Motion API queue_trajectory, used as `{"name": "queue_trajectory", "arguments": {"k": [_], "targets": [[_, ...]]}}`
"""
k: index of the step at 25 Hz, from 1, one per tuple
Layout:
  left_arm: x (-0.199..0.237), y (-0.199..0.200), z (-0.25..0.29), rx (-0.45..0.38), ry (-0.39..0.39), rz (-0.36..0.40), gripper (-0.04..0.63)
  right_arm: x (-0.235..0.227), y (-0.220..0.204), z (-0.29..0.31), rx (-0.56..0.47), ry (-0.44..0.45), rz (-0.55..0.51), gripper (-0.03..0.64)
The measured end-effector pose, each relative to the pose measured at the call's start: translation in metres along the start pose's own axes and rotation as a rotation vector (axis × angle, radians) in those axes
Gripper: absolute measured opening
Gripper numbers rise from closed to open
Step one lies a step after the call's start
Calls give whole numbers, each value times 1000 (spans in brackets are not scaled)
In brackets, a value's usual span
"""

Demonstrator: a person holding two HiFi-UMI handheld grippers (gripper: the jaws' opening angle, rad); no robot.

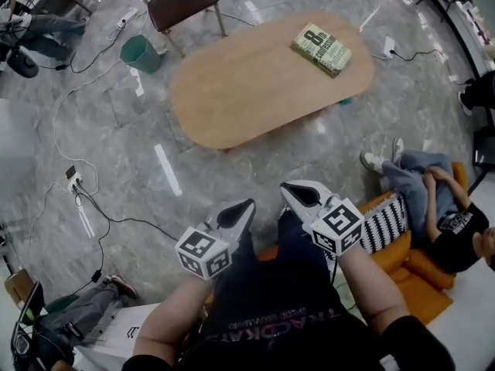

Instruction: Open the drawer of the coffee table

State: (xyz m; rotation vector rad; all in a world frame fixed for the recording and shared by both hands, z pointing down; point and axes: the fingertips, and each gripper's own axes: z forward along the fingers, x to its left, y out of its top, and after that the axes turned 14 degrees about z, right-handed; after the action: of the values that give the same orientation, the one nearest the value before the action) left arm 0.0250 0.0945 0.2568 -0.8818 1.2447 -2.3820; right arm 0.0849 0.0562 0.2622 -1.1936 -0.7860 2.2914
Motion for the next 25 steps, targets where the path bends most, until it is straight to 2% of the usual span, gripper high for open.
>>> {"name": "queue_trajectory", "arguments": {"k": [5,15,21,25], "targets": [[11,-19,31,35,20,30,2,-47,-14,-4,-3,-29,25,0],[89,-64,69,36,194,100,2,-136,-39,33,-35,-112,92,0],[141,-105,88,4,317,157,2,-181,-64,71,-19,-97,47,0],[185,-147,99,-4,388,157,2,-210,-83,107,-12,-86,-12,0]]}}
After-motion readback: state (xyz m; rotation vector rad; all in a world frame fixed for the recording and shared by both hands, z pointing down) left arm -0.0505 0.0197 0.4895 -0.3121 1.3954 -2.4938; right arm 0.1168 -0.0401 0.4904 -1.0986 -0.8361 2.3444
